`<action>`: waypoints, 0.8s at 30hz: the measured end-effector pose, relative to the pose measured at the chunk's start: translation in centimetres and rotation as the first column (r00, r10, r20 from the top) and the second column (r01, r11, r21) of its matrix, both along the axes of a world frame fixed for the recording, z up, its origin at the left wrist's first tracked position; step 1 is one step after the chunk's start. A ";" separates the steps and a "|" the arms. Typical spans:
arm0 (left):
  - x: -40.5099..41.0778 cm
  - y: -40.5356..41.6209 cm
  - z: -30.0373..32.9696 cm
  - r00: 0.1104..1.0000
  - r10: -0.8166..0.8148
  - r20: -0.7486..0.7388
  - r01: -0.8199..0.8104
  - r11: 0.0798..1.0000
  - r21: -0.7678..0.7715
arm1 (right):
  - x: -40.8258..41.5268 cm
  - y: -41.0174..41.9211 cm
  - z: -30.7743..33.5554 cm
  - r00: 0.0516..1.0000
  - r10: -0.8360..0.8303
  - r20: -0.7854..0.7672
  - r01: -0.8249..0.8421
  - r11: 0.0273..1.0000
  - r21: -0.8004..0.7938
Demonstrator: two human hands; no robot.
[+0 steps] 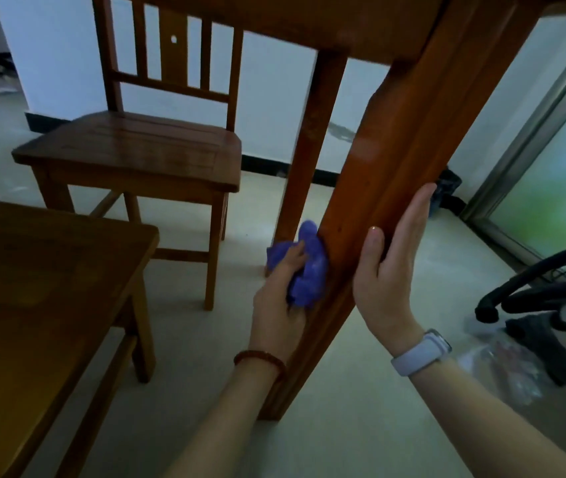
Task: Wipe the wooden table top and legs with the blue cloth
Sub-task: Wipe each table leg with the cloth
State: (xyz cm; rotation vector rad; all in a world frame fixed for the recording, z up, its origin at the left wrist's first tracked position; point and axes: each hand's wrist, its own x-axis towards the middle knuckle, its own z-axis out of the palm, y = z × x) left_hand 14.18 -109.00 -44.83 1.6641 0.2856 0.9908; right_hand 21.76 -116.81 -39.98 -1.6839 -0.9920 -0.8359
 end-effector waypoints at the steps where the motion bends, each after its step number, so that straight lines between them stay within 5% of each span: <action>1: -0.4 -0.1 -2.6 0.993 -0.013 -0.120 0.003 0.997 -0.079 | 0.0 0.1 -0.2 1.000 -0.013 0.006 0.013 1.000 -0.010; 8: -3.2 1.8 -15.3 0.780 -0.083 -0.620 -0.001 0.991 -0.133 | -1.1 0.1 -2.6 0.997 -0.045 -0.066 0.044 0.999 -0.010; 12: -3.7 2.7 -12.6 0.857 0.265 -0.443 -0.384 0.901 -0.203 | -2.2 -0.1 -6.6 0.984 -0.040 -0.175 0.033 0.998 -0.044; 17: -2.0 -0.5 -9.5 0.979 0.137 -0.154 -0.178 0.937 -0.301 | -3.5 -0.5 -11.7 0.959 -0.072 -0.275 0.036 0.991 -0.131; 21: -0.8 -2.1 -14.2 0.956 0.049 -0.288 -0.165 0.904 -0.395 | -4.0 -0.7 -12.8 0.961 -0.092 -0.262 0.040 0.979 -0.198; 24: -0.9 -0.8 -18.3 0.807 -0.075 -0.586 -0.205 0.895 -0.397 | -4.5 -0.8 -12.5 0.962 -0.095 -0.254 0.033 0.971 -0.238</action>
